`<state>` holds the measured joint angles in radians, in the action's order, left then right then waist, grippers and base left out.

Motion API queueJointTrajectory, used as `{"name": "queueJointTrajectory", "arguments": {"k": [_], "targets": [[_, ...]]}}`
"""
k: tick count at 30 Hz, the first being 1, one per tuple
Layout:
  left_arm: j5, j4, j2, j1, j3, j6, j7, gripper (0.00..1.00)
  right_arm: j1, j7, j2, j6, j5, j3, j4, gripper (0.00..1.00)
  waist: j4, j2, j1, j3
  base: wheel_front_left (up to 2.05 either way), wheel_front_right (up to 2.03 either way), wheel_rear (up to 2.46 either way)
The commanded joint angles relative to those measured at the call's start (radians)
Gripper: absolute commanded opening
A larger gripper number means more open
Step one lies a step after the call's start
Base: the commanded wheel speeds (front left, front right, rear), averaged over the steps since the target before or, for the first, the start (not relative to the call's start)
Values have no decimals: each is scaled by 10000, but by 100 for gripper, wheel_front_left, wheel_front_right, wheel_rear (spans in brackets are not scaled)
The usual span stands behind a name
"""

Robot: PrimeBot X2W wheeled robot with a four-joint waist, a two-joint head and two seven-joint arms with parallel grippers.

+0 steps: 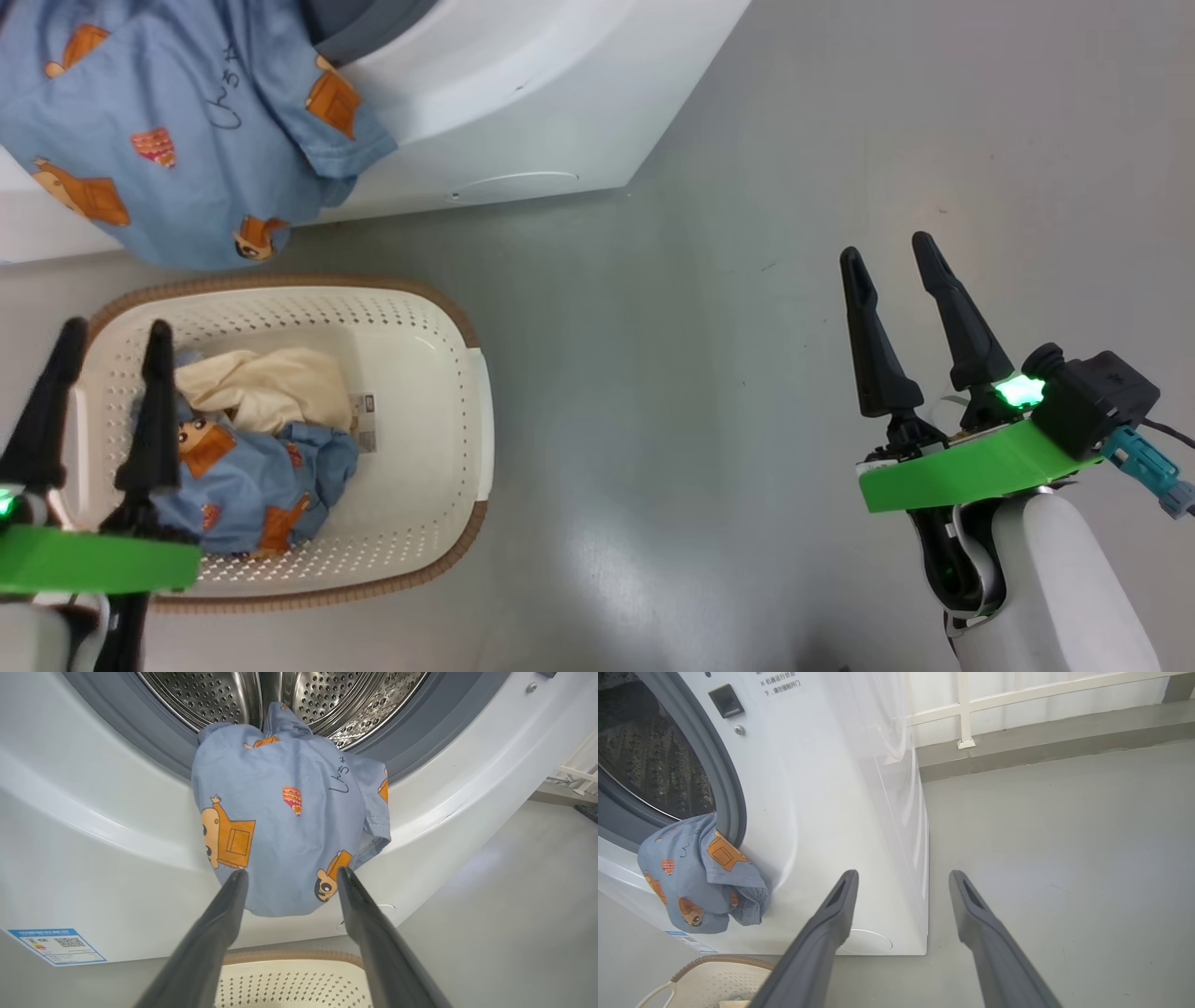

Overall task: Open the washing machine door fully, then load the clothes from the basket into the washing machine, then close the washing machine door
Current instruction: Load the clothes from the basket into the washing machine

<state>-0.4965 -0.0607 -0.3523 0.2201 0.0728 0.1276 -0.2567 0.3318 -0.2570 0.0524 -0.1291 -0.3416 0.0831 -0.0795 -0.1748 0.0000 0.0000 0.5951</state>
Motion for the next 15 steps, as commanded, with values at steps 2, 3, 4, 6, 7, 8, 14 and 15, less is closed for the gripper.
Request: {"name": "queueJointTrajectory", "arguments": {"k": [2, 3, 4, 6, 7, 8, 14, 15], "targets": [[-149, -166, -466, 535, -72, 30, -51, 100, -119, -48, -22, -16, -23, 254, 183, 100, -53, 0, 0, 51, 0, 0, 0], [-167, -315, -516, 692, 20, 30, -51, 100, -109, -48, -22, -16, -34, 267, 180, 100, -70, 0, 0, 62, 0, 0, 0], [-170, -489, -573, 856, 126, 30, -51, 100, -100, -48, -22, -16, -49, 287, 173, 100, -97, 0, 0, 67, 0, 0, 0], [-228, -902, -661, 1179, 368, 30, -51, 100, -82, -48, -22, -16, -84, 336, 157, 100, -162, 0, 0, 81, 0, 0, 0], [-303, -1128, -687, 1349, 497, 30, -51, 100, -74, -48, -22, -16, -101, 353, 152, 100, -193, 0, 0, 85, 0, 0, 0], [-356, -1373, -733, 1518, 637, 30, -50, 100, -69, -48, -22, -16, -117, 367, 149, 100, -225, 0, 0, 91, 0, 0, 0], [-995, -2794, -884, 2631, 1460, 30, 6, 100, -90, -48, -22, -16, -202, 416, 167, 100, -396, 0, 0, 154, 0, 0, 0], [-1075, -3024, -923, 2829, 1593, 30, 5, 100, -93, -48, -22, -16, -214, 424, 171, 100, -418, 0, 0, 170, 0, 0, 0]]}}
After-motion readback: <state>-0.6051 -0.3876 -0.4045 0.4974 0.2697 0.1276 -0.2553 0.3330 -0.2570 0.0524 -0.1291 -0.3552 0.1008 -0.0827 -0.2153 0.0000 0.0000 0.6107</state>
